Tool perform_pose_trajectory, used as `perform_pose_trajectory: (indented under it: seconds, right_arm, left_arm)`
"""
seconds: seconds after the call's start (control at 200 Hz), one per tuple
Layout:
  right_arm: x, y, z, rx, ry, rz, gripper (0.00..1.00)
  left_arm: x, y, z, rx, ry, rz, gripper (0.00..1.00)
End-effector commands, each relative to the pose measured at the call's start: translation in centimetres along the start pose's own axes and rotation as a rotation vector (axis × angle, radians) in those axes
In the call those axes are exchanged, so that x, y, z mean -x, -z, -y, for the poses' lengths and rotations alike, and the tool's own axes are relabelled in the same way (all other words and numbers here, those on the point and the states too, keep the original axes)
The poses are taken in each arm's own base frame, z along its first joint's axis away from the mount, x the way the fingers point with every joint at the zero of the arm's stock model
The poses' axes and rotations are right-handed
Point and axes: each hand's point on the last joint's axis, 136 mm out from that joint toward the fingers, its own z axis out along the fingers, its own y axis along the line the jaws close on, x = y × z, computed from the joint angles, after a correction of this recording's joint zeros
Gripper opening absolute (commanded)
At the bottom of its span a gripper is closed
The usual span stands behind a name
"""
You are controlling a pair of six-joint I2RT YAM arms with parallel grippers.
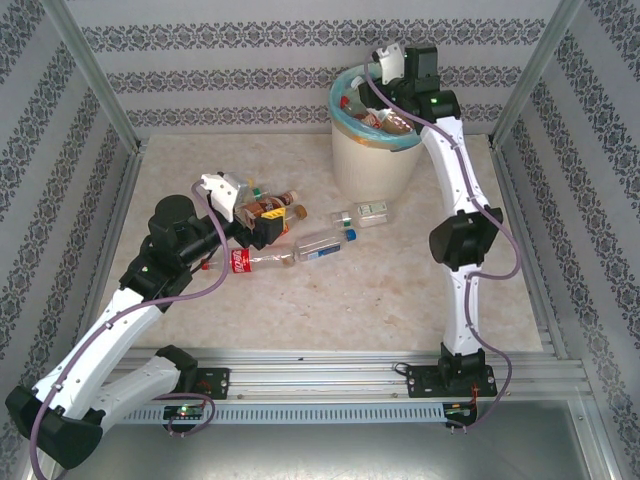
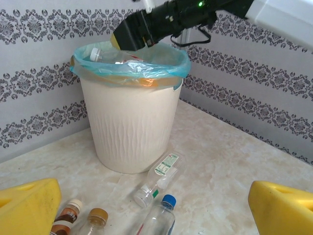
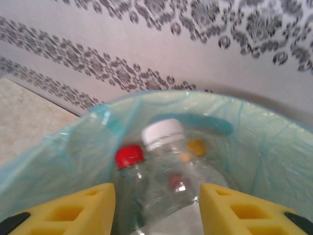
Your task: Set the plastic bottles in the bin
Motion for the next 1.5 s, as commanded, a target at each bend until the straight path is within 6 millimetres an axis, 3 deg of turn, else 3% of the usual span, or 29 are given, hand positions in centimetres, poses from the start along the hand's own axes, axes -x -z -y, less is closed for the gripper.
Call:
perform_pose_trajectory:
  seconds: [0.0, 0.165, 0.285, 0.385, 0.59, 0.714, 0.879, 1.044, 1.269, 1.499]
  right_arm:
    - [3.6, 3.8, -1.5, 0.021, -0.005, 0.089, 0.49]
    - [2.1, 4.1, -2.2, 0.044, -0.016, 0.071, 0.52]
    - [1.2, 3.2, -0.7, -0.036, 0.021, 0.039, 0.58]
    - [1.1, 3.4, 0.5, -0.079, -0.059, 0.006, 0.59]
    - [2.3, 5.1, -1.3, -0.041, -0.106, 0.026, 0.59]
    - [4.0, 7.4, -3.5, -0.016, -0.096, 0.065, 0.59]
    - [6.0, 11.7, -6.8, -0.006, -0.051, 0.142, 0.59]
    - [6.2, 15.8, -11.0, 0.027, 0.017, 0.204, 0.61]
    - [1.9, 19.1, -16.0, 0.112, 0.032, 0.215, 0.61]
    - [-2.1, 21.3, -16.2, 0.096, -0.006, 0.193, 0.61]
  left_arm:
    - [1.4, 0.2, 0.3, -0.011, -0.025, 0.059, 0.99]
    - [1.3, 0.2, 0.4, -0.012, -0.032, 0.052, 0.99]
    - [1.1, 0.0, 0.4, -0.018, -0.026, 0.047, 0.99]
    - [0.9, -0.4, 0.0, -0.004, -0.006, 0.039, 0.98]
    - [-1.0, -1.7, -2.3, 0.107, 0.025, -0.131, 0.95]
    - [-4.3, -1.8, -3.1, 0.137, -0.037, -0.344, 0.93]
    - [-11.1, -1.3, -3.7, 0.104, -0.103, -0.655, 0.86]
    - [-16.3, -0.3, -4.4, 0.089, -0.121, -0.802, 0.86]
    - [-22.0, 1.0, -6.1, 0.049, -0.143, -0.998, 0.9]
    - [-26.8, 2.2, -8.7, 0.031, -0.139, -1.1, 0.9]
